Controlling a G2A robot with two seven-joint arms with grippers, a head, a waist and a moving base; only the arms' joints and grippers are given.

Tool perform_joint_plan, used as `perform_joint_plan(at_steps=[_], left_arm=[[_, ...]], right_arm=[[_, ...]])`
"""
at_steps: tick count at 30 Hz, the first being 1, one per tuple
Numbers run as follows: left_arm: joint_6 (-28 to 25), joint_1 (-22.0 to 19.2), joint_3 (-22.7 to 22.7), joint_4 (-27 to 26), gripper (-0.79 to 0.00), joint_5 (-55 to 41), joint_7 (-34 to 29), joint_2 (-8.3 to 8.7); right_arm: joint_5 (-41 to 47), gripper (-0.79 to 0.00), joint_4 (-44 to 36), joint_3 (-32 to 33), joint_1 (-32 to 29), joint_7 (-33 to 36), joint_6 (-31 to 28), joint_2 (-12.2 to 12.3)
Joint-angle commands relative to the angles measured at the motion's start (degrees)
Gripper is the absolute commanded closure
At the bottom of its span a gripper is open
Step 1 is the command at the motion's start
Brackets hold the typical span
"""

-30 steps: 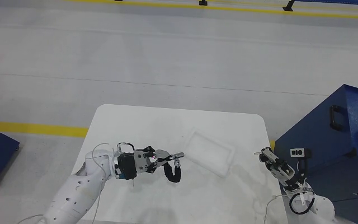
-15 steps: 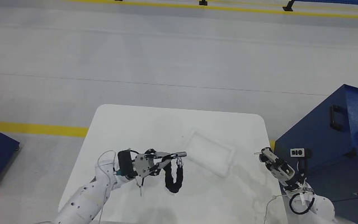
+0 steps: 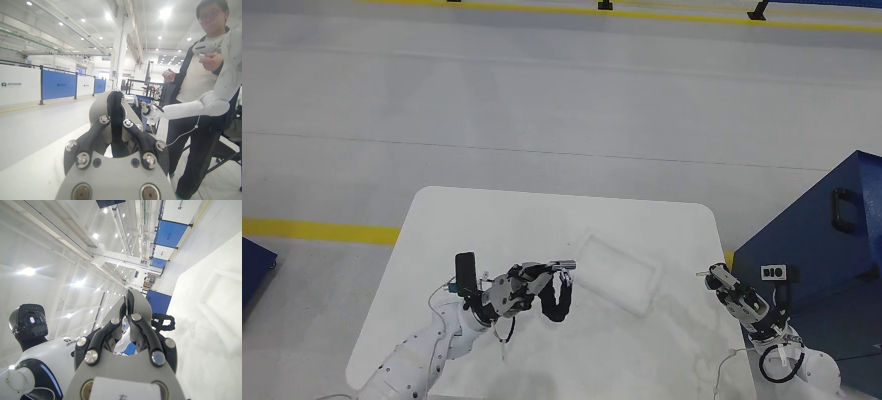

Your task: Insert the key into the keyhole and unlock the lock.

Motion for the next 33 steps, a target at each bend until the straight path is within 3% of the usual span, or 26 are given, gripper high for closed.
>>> perform_joint_plan(at_steps=[1,6,21,24,33], left_arm=[[-1.07,0.25,0.28,0.19,0.0,-2.39,-1.06,-0.14],[-3.85,0.57,0.33,1.48,0.0,-6.7,-3.85,-0.61],[-3.73,1.51,0.37,1.02,0.0,-8.86,-3.95,-0.76],[-3.78,3.15,0.22,0.37,0.0,-16.33,-7.39,-1.19],[-1.06,5.93,-0.16,-2.55,0.0,-41.1,-26.88,-1.78]], right_arm=[[0.0,0.0,0.0,0.0,0.0,0.0,0.0,0.0],[0.0,0.0,0.0,0.0,0.0,0.0,0.0,0.0],[0.0,0.0,0.0,0.0,0.0,0.0,0.0,0.0],[0.0,0.0,0.0,0.0,0.0,0.0,0.0,0.0],[0.0,0.0,0.0,0.0,0.0,0.0,0.0,0.0]])
